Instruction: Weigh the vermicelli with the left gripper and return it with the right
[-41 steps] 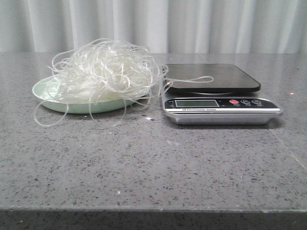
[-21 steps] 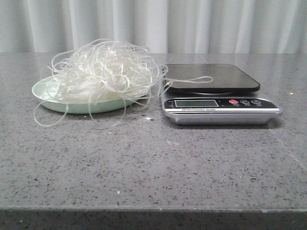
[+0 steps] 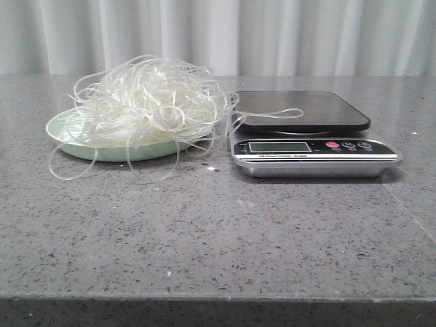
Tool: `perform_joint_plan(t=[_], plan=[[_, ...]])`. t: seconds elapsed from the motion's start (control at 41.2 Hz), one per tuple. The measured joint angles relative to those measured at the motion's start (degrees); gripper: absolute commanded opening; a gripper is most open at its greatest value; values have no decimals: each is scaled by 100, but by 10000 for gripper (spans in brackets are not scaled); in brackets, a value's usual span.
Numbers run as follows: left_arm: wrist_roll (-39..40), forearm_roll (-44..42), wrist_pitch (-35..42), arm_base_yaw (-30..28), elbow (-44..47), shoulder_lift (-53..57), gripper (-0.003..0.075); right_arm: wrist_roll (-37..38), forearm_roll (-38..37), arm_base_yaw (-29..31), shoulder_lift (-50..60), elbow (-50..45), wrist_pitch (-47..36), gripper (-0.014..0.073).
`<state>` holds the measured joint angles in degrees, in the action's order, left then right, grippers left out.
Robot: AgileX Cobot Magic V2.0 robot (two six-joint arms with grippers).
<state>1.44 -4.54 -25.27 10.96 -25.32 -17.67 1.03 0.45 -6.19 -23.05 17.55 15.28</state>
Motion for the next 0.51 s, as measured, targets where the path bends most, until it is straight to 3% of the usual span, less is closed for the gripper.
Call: perform_joint_plan(t=[0.509], plan=[[0,45,80,-25,111,0,137,0,0,0,0,0,0,150]])
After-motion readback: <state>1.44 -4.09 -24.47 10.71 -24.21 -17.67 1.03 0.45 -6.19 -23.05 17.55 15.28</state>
